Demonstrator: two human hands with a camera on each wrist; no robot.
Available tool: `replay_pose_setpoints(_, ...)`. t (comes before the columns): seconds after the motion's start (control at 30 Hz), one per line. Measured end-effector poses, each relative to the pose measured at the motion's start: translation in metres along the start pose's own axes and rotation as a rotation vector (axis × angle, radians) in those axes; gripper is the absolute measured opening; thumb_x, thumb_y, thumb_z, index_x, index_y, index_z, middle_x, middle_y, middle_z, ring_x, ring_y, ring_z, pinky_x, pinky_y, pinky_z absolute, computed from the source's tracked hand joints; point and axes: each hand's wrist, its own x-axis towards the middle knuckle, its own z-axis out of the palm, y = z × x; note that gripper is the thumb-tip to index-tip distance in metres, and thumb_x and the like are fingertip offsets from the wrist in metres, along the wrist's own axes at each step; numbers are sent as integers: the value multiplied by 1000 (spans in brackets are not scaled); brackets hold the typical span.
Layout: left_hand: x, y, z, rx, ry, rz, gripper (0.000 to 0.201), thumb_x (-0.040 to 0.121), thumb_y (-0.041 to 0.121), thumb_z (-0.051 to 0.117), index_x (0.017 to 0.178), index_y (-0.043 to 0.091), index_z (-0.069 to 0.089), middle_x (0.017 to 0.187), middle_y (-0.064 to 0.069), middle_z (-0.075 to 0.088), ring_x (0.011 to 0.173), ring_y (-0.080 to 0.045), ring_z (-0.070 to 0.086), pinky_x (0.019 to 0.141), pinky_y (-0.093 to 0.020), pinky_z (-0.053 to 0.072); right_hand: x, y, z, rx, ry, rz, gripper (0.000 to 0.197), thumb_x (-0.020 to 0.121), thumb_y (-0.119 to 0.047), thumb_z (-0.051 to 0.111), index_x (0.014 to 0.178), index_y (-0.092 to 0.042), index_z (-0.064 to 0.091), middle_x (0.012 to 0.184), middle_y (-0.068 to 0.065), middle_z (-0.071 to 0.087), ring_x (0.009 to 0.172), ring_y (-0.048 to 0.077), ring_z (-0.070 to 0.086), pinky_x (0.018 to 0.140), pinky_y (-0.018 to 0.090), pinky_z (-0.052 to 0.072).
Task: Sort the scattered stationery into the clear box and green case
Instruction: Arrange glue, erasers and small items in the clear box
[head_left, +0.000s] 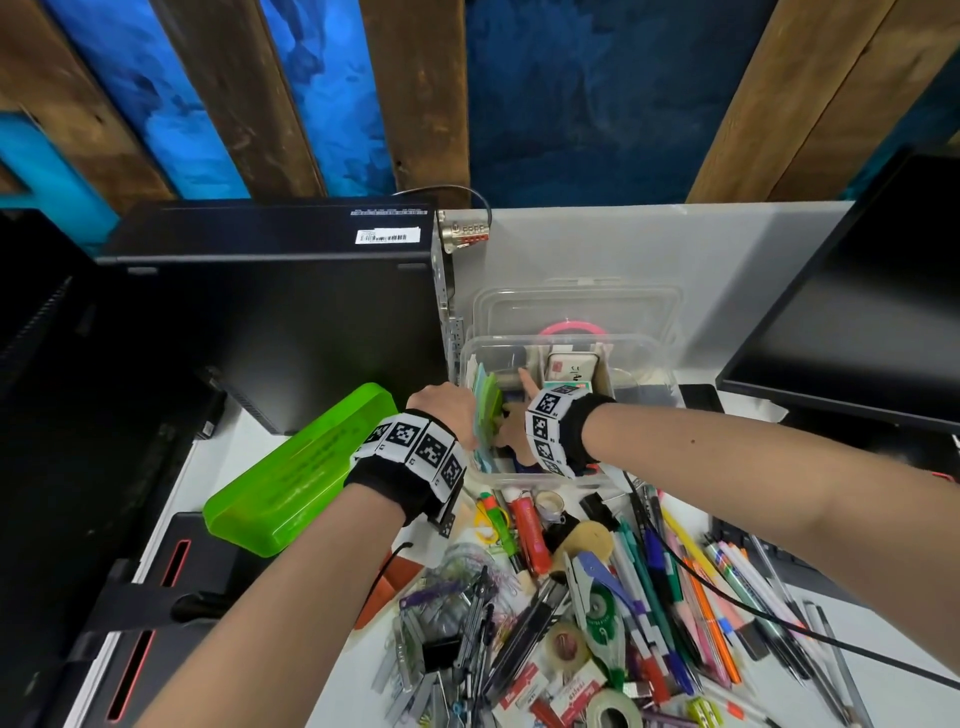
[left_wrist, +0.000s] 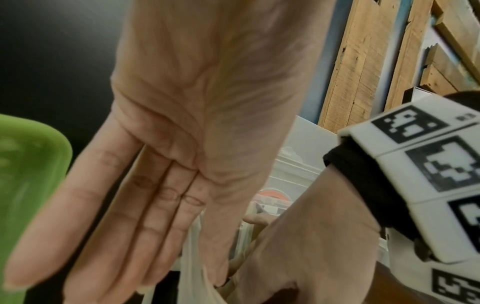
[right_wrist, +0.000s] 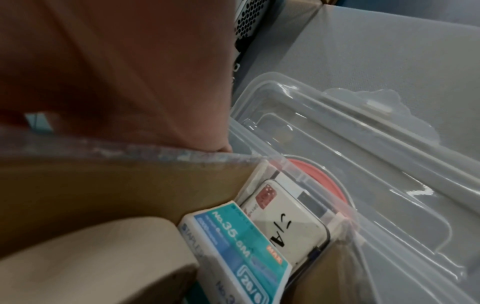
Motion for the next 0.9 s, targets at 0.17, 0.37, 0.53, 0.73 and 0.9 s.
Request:
replay_pose_setpoints(0.17, 2, -1, 0, 3, -9, -10, 42, 83, 38, 70, 113, 10, 61, 101, -5, 63, 98, -25, 62, 71, -32, 47, -15, -4, -13, 79, -86, -22, 41, 100, -38, 31, 132, -21, 50, 135, -4, 51, 137, 28, 32, 106, 72, 1)
replay_pose_setpoints(0.37, -5, 4, 0, 31, 39, -47, 44, 85, 34, 69, 119, 9, 59, 115, -9, 63, 107, -28, 61, 76, -33, 48, -37, 5, -11, 366, 118, -53, 38, 100, -32, 36, 126, -13, 58, 125, 4, 59, 123, 23, 50, 112, 47, 22)
replay_pose_setpoints(0.53, -17, 8, 1, 13, 62, -84, 38, 85, 25, 66, 119, 9, 60, 117, -9, 62, 108, -30, 61, 77, -35, 49, -68, 1, 0, 565, 371, -10, 28, 95, -31, 48, 115, -21, 65, 118, 0, 62, 118, 21, 51, 112, 54, 9)
replay_pose_setpoints(0.73, -54, 26, 2, 52, 431, -47, 24, 94, 13, 45, 114, 8, 58, 111, -8, 65, 103, -31, 64, 72, -34, 48, -106, -29, 10, 912, 724, -8, 3, 89, -16, 53, 89, -14, 56, 89, 5, 60, 81, 21, 58, 75, 32, 49)
replay_pose_setpoints(0.9, -82, 32, 60, -32, 544, 156, 22, 100, 29, 34, 97, 18, 52, 88, -3, 65, 80, -28, 67, 62, -32, 47, -113, -70, 50, 754, 411, 29, 15, 93, -19, 50, 84, -10, 59, 77, 3, 57, 72, 23, 61, 55, 24, 44)
